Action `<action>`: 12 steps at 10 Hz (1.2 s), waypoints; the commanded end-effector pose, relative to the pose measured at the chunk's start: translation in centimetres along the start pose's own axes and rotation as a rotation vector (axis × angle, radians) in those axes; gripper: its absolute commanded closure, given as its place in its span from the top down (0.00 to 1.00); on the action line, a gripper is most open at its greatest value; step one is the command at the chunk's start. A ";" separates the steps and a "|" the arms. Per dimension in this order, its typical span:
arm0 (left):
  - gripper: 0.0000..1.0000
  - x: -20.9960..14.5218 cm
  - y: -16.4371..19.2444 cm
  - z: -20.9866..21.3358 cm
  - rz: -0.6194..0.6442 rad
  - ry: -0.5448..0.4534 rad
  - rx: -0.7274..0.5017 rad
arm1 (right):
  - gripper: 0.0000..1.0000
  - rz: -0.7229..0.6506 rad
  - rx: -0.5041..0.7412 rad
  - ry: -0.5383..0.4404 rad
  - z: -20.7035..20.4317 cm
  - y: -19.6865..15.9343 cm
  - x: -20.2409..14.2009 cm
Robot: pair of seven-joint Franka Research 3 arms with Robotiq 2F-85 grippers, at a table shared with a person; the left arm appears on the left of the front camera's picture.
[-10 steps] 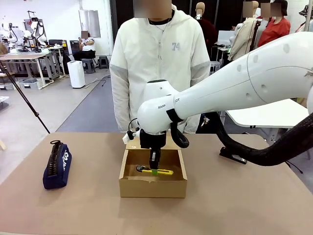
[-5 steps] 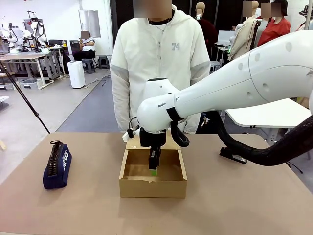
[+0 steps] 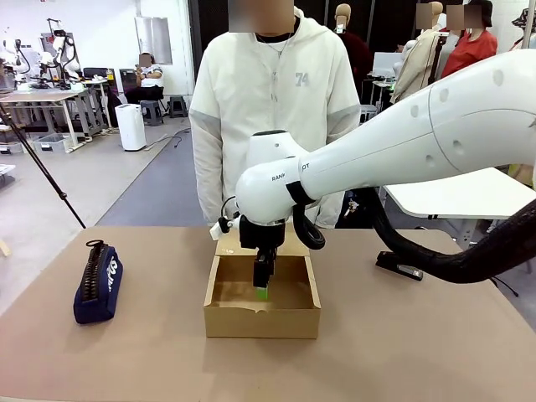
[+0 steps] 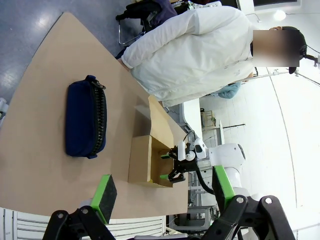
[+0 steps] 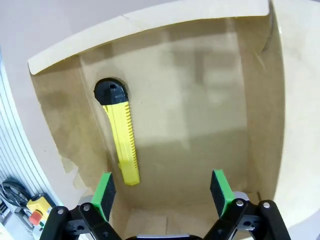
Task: Pack the items into the box.
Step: Pick up the item indicated by the person and place it inside the Mailer Box.
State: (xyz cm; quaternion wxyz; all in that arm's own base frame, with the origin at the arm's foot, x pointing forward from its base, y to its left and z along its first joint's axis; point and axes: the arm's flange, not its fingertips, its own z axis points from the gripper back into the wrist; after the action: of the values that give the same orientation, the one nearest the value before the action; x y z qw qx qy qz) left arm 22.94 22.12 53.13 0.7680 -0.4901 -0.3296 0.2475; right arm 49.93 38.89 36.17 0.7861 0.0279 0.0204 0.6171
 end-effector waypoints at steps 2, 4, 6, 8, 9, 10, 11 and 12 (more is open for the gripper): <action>1.00 0.1 0.1 -0.1 -0.011 -0.009 -0.017 | 1.00 -0.193 -0.011 -0.007 4.9 -0.2 -2.9; 1.00 0.1 0.1 -0.1 -0.011 -0.009 -0.017 | 1.00 -0.437 0.122 -0.088 11.9 -0.7 -9.6; 1.00 0.1 0.1 -0.1 -0.011 -0.009 -0.017 | 1.00 -0.699 0.278 -0.222 16.3 0.2 -19.1; 1.00 0.1 0.1 -0.1 -0.011 -0.009 -0.017 | 1.00 -0.994 0.517 -0.567 18.6 2.2 -29.7; 1.00 0.1 0.1 -0.1 -0.011 -0.009 -0.017 | 1.00 -1.066 0.619 -0.730 19.3 3.9 -33.8; 1.00 0.1 0.1 -0.1 -0.011 -0.009 -0.017 | 1.00 -1.191 0.692 -0.917 19.4 5.9 -38.4; 1.00 0.1 0.1 -0.1 -0.011 -0.009 -0.017 | 1.00 -1.248 0.780 -1.061 18.4 7.8 -42.4; 1.00 0.1 0.1 -0.1 -0.011 -0.009 -0.017 | 1.00 -1.283 0.848 -1.202 16.3 9.7 -46.1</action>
State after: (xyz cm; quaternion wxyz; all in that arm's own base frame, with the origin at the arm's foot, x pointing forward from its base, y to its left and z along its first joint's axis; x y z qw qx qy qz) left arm 22.99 22.15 53.10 0.7686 -0.4896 -0.3284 0.2485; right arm 33.27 -2.90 54.56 0.8723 0.4867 -0.0310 0.0347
